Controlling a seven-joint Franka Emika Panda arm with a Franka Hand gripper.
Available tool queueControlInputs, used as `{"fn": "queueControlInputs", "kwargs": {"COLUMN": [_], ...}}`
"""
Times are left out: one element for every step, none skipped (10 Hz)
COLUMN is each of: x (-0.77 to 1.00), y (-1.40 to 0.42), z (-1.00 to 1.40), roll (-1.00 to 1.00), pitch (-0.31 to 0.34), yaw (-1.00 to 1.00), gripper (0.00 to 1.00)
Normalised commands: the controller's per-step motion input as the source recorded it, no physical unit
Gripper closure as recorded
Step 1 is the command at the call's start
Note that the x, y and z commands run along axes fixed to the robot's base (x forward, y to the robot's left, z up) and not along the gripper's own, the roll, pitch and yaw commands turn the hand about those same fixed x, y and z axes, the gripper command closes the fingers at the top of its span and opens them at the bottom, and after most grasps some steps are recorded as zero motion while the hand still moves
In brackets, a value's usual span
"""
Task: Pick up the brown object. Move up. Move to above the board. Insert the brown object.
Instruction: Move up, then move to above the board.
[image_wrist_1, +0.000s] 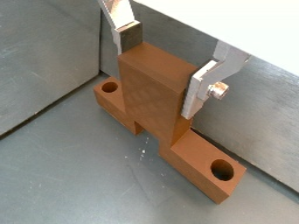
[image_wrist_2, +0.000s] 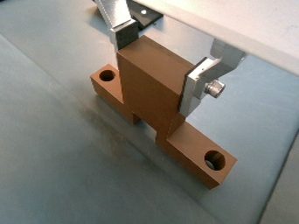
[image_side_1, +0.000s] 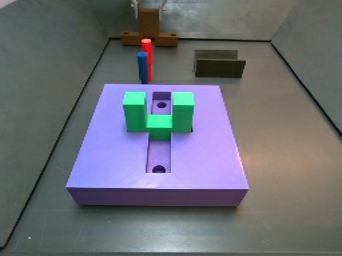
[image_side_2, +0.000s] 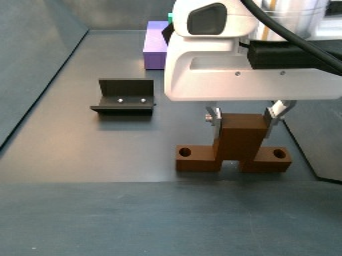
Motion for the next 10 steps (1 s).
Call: {"fn": "queueControlInputs", "kwargs": {"x": [0.00,-0.06,-0.09,-0.03,0.00,-0.01,-0.05,-0.01,0.04,0.04], "y": [0.00,0.05,0.03,0.00,0.00,0.00,-0.01,-0.01,0.02,0.01], "z": [0.83,0.83,0.69,0.30,1.40,1.40,1.40,1.40,0.86,0.53], "roll": [0.00,0.02,0.03,0.09,0.00,-0.05,-0.01,0.00,-0.02,-0.01], "pitch": [0.000,0.024,0.046,0.039,0.000,0.003,0.023,0.023,0.079,0.097], "yaw": [0.00,-0.03,-0.03,-0.01,0.00,0.00,0.00,0.00,0.00,0.00], "gripper": [1.00,1.00,1.00,1.00,1.00,1.00,1.00,1.00,1.00,1.00]}}
